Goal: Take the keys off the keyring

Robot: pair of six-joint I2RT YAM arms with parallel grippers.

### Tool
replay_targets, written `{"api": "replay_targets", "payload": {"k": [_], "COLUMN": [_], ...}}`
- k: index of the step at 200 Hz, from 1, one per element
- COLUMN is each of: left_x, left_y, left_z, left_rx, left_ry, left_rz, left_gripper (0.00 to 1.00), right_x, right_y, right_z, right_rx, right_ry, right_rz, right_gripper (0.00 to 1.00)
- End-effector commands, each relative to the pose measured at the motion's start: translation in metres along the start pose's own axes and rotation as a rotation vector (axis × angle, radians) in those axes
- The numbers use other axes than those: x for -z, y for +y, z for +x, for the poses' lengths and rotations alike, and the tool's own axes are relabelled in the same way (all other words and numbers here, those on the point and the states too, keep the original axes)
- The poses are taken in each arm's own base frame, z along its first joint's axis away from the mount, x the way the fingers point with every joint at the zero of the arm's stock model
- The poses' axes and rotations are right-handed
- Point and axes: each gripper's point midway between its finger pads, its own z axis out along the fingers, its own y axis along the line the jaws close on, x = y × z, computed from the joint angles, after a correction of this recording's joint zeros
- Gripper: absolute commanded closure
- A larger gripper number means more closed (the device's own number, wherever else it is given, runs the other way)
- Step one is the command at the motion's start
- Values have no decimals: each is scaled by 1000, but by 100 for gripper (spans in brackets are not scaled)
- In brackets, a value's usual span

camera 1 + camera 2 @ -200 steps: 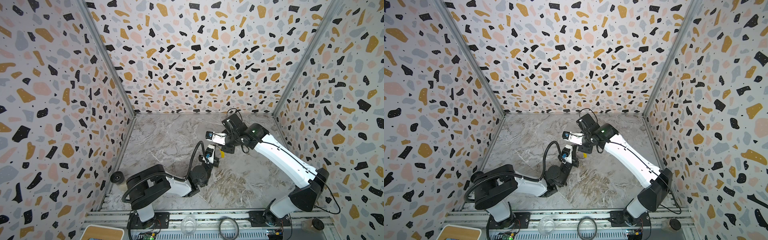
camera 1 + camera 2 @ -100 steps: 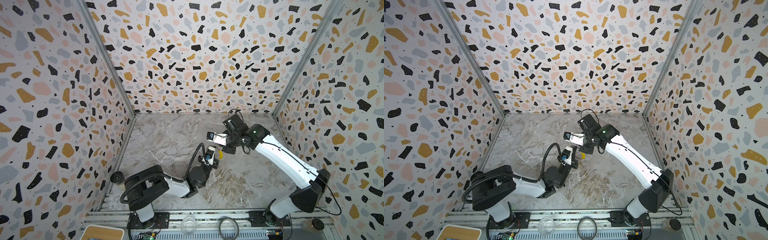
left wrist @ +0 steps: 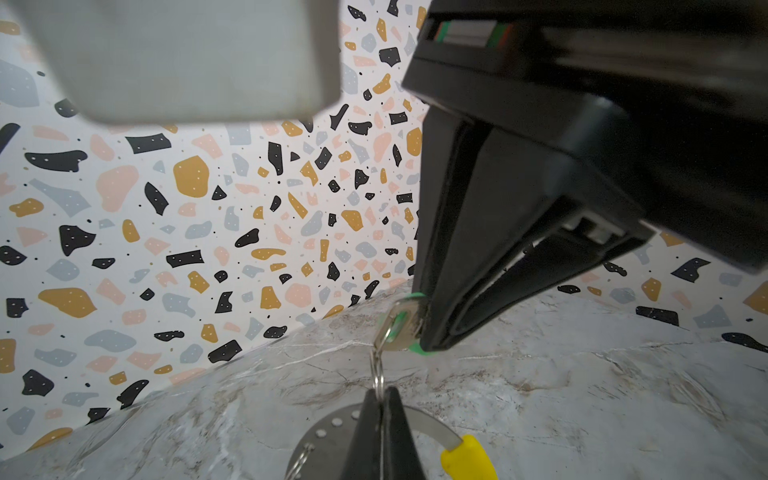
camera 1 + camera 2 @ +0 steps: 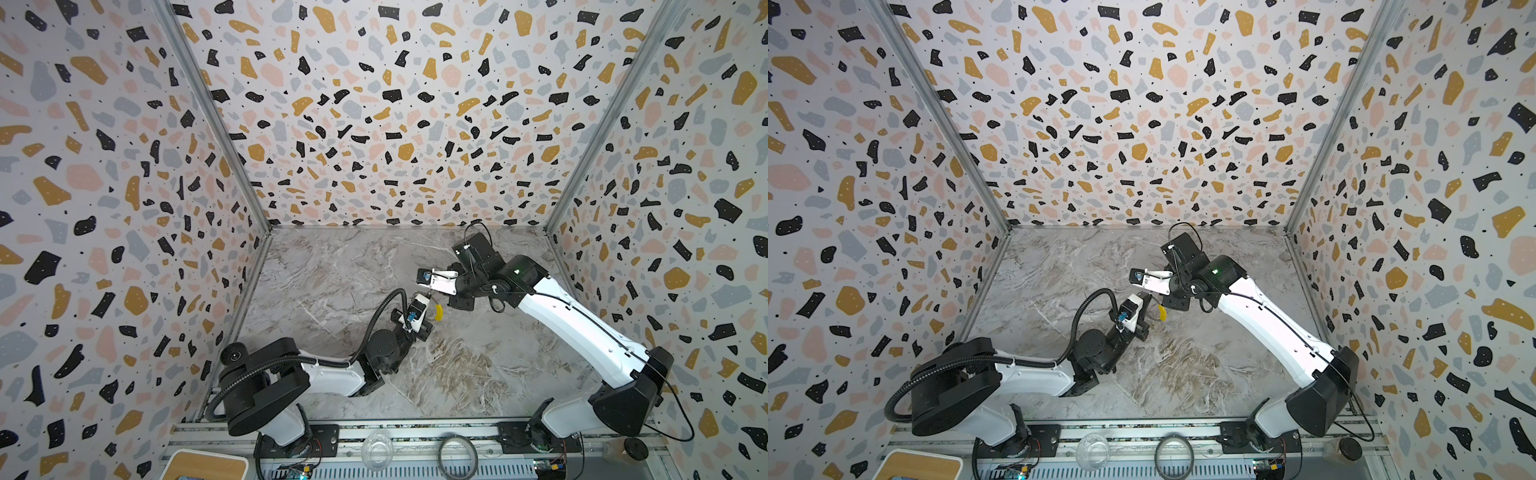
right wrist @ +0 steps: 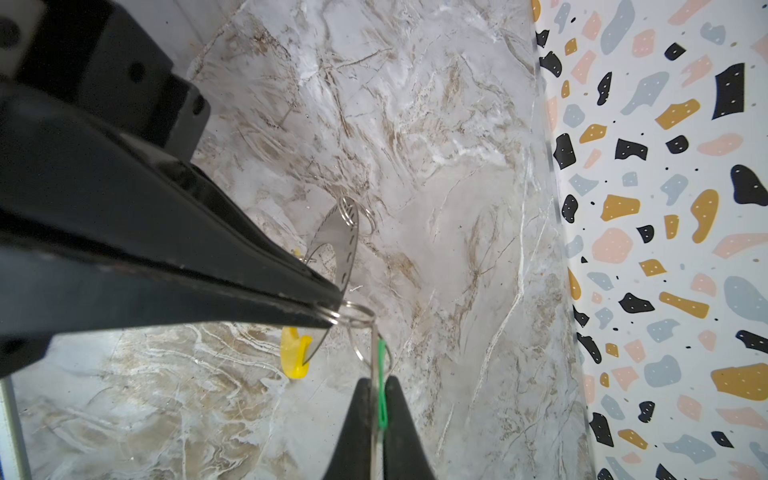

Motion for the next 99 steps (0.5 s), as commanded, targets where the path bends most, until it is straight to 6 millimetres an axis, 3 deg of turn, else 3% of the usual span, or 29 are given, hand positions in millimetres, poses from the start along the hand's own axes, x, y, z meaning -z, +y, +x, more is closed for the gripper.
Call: {"api": "replay_targets", "payload": {"k": [1, 37, 99], "left_x": [4, 5, 4], "left_y": [-10, -14, -16], "left_z": [-33, -35, -37], "left_rx": [38, 39, 38], "left_ry": [-107, -104, -96], "left_rz": [98, 158, 205], "left_gripper": [100, 100, 100], "right_x": [8, 13, 26], "right_y": [-10, -9, 9], "right_z": [4, 6, -11], "right_rx": [-14, -33, -23], "right_ry": [-9, -31, -174], "right_rz": [46, 25, -69], "right_gripper": [100, 98, 90]}}
